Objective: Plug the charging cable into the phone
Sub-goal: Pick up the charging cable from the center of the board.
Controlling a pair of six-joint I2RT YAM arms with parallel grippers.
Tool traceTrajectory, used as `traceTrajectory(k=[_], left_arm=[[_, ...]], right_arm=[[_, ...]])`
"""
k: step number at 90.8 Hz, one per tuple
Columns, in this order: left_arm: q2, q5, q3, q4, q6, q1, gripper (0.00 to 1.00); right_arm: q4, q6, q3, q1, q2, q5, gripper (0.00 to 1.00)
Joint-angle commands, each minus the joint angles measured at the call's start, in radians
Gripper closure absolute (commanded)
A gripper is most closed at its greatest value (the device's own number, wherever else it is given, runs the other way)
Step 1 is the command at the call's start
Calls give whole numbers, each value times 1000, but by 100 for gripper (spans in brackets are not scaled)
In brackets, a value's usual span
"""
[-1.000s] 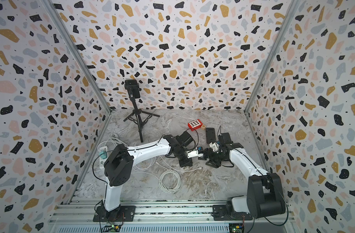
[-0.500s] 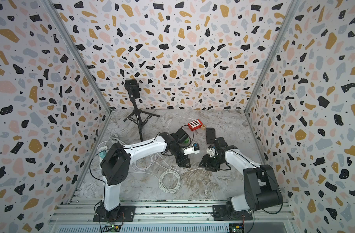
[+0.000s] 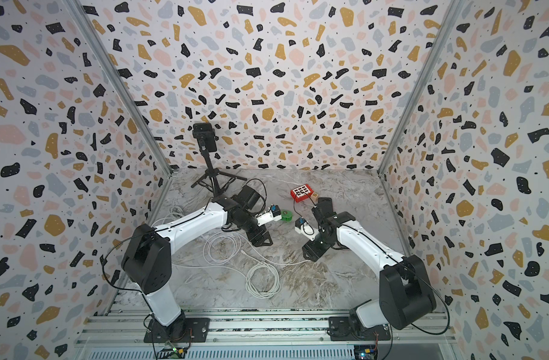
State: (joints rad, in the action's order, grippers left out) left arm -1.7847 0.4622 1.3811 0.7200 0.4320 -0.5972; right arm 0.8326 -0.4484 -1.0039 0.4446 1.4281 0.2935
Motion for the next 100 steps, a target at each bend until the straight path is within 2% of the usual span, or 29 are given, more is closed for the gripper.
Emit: traceTrajectory(k=[1,23,38,51,68,78,87,92,100], left_arm=[[48,-1,-22,-5,22,20,20],[59,53,-26,5,29,23,20],[77,109,-44,2,34,48,20],[79,117,-55,-9,27,61,20],[76,104,-62,-20,18,64,20],[66,104,-57,-18,11,65,20],[67,97,-57,-19,10,65,20],[66,98,-59,-20,8,65,20],[63,103,-61,-22,2,65,20]], right_arm=[[145,-415,-43,2,22,-1,28],[147,-552,-89,1,177,1,30],[-31,-621,-8,2,179,-59,37],[-158,-628,25,2,179,-19,42],[-105,-634,0,2,262,-33,51],[-31,-626,-36,14,296,-79,64],[-14,-630,-48,21,310,-127,88],[-26,-631,-45,29,309,-145,97],[-34,-629,-47,35,291,-147,100]])
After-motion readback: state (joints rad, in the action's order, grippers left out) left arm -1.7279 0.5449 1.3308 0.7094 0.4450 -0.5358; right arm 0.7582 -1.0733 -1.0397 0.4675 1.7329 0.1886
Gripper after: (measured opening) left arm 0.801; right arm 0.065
